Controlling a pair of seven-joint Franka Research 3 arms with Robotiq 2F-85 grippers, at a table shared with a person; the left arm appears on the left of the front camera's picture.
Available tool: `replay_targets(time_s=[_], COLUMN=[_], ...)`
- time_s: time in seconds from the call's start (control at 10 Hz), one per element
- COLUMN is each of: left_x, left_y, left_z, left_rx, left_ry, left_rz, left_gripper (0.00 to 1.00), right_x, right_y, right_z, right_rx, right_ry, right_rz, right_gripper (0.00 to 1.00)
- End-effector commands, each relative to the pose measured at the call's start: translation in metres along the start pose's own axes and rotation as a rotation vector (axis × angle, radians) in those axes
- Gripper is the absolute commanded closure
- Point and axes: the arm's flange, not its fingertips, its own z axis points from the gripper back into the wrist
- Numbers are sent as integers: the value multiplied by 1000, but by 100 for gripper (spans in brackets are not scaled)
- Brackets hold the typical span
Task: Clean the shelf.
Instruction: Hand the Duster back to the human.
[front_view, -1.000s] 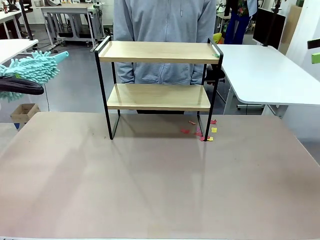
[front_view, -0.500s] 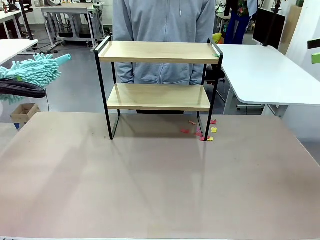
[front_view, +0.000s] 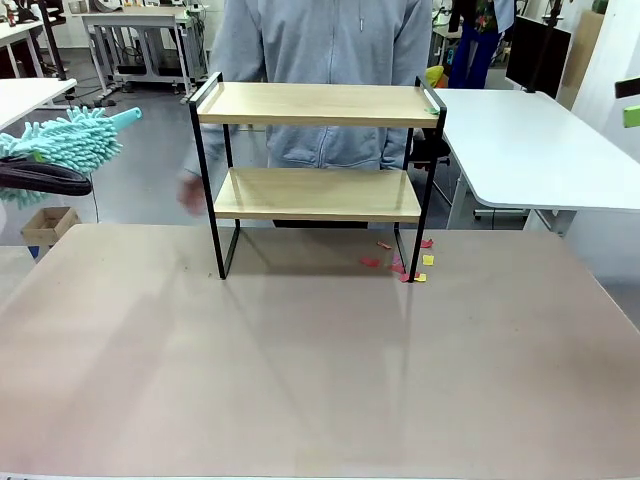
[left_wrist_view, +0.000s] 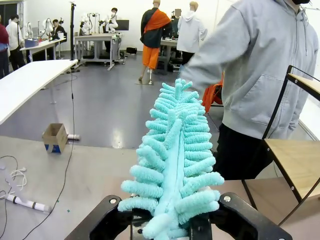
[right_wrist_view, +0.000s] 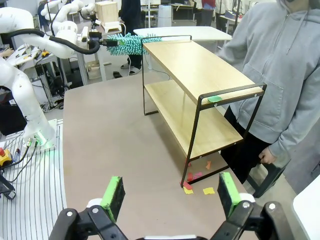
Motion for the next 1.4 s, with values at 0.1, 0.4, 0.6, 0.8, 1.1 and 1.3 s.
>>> replay_targets(time_s=[0.1, 0.4, 0.6, 0.8, 1.1, 1.3], left_x=[5, 5, 5, 5, 5, 23], left_y=[3, 3, 3, 3, -1, 4], left_z=[0, 0, 0, 0, 4, 12], left_rx=[-3, -3, -3, -3, -14, -24], left_ry=[-13, -13, -13, -13, 42, 104], left_rz=[6, 6, 6, 6, 15, 68], left_gripper=[81, 81, 81, 81, 24, 19], right_x=[3, 3, 3, 3, 3, 3], right_y=[0, 0, 0, 0, 0, 0], right_z=[0, 0, 0, 0, 0, 0], right_rx=[-2, -2, -2, -2, -2, -2], right_ry=[-14, -14, -14, -14, -14, -14], right_rz=[-11, -11, -11, -11, -11, -11], right_gripper=[0, 0, 0, 0, 0, 0])
